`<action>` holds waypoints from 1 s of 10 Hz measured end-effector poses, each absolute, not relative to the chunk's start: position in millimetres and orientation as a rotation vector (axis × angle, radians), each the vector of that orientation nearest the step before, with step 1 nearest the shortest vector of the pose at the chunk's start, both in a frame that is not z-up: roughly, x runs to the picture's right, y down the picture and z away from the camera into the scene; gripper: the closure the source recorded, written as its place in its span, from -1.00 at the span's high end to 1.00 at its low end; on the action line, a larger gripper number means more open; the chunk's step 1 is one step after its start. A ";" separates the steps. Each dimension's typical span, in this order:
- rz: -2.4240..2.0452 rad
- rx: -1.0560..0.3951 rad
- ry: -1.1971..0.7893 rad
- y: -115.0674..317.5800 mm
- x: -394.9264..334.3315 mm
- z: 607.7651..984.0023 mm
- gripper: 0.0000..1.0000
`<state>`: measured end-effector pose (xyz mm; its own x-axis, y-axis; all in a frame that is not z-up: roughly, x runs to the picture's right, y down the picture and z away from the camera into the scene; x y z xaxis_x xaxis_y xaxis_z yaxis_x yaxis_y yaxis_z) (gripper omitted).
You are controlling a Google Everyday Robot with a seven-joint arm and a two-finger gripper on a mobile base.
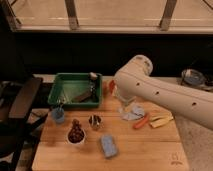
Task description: Place eraser in metal cup
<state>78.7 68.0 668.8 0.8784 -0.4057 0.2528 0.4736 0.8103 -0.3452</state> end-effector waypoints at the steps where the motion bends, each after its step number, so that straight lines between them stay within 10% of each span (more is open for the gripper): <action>1: -0.469 -0.413 -0.169 68.5 80.4 668.7 0.30; 10: -0.633 -0.355 -0.219 3.3 10.2 746.9 0.30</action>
<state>10.2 3.3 746.9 0.7861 -0.5370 0.3060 0.6112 0.7491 -0.2554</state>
